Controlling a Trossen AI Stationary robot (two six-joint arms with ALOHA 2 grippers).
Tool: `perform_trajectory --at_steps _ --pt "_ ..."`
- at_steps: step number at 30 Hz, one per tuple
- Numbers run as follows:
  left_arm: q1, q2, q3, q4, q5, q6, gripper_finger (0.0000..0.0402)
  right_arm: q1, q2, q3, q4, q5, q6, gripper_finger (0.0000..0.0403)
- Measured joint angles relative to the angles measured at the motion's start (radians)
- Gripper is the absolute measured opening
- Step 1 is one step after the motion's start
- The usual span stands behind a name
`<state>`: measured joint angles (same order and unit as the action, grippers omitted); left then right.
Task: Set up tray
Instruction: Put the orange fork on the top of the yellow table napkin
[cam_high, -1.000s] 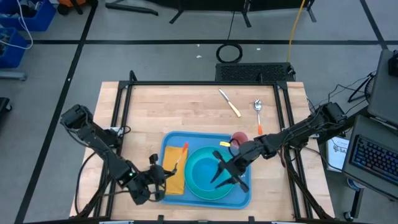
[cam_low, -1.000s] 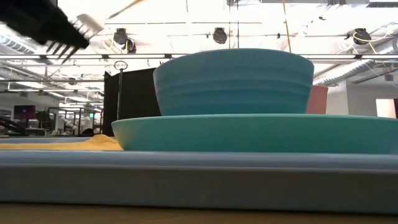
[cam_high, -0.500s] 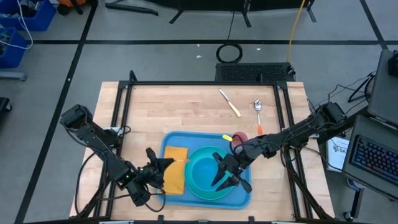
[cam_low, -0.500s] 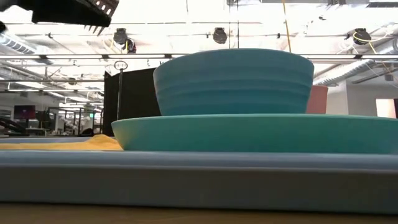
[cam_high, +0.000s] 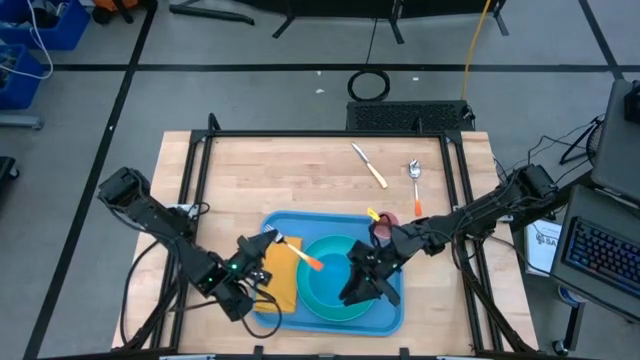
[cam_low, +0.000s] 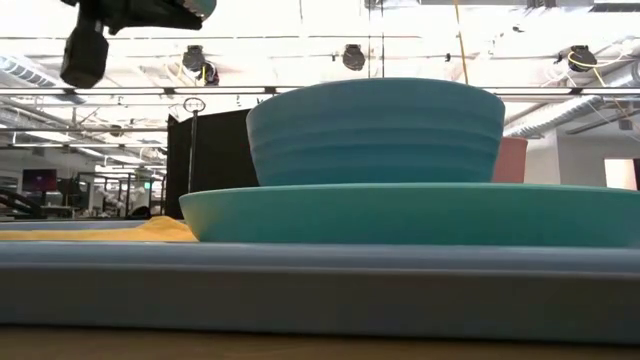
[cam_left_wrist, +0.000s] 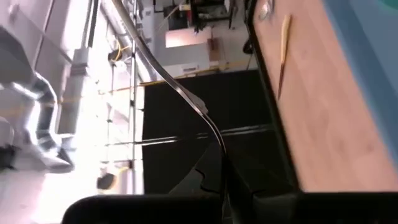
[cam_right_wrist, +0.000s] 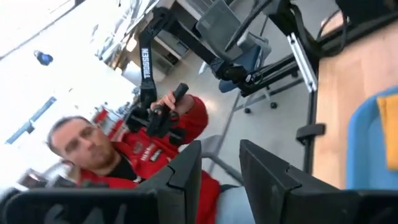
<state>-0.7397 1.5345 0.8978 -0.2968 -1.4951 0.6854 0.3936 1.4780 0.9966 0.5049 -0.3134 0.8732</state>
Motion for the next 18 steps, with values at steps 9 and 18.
perform_trajectory --at_steps 9,18 --pt "0.017 0.0 0.0 0.093 -0.031 0.312 0.0002 -0.055 0.0 0.0 0.007 0.027 0.202 0.0101" --pt "0.018 0.0 0.0 0.083 -0.043 0.314 0.0002 -0.093 -0.001 -0.001 -0.097 0.033 0.332 0.0101"
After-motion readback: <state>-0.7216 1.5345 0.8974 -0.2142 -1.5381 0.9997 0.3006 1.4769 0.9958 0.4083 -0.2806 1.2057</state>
